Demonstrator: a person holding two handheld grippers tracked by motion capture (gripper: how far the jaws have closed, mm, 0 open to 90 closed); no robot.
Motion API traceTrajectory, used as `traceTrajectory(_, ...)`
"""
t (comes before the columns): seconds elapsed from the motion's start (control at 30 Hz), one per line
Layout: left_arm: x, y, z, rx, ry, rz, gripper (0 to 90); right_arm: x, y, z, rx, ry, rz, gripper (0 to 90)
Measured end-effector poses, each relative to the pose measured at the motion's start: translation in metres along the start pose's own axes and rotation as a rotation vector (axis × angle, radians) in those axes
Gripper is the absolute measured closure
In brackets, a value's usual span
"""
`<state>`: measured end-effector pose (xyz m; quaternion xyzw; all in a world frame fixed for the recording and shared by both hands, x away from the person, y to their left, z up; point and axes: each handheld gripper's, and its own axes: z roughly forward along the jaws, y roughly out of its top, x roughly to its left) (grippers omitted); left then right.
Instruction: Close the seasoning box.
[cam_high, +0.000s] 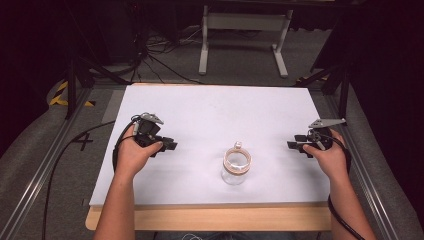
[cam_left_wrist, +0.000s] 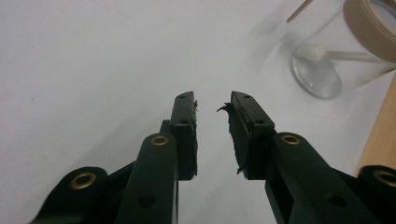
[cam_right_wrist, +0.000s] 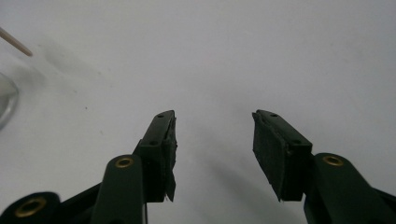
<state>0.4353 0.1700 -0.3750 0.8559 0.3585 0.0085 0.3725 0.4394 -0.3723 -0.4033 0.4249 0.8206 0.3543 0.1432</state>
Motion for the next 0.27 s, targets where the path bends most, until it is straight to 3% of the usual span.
traceTrajectory(0.1, 0.004, -0.002, 0.006, -0.001, 0.007, -0.002, 63.6, -0.001, -0.003, 0.005, 0.018, 0.011, 0.01, 48.7)
traceTrajectory(0.17, 0.007, -0.004, 0.011, -0.032, 0.01, -0.023, 53.8, -0.001, -0.003, 0.006, 0.014, 0.017, 0.01, 48.4)
traceTrajectory(0.27, 0.012, -0.006, 0.016, -0.044, 0.053, -0.016, 42.3, 0.001, -0.001, 0.004, -0.004, 0.03, 0.01, 48.1)
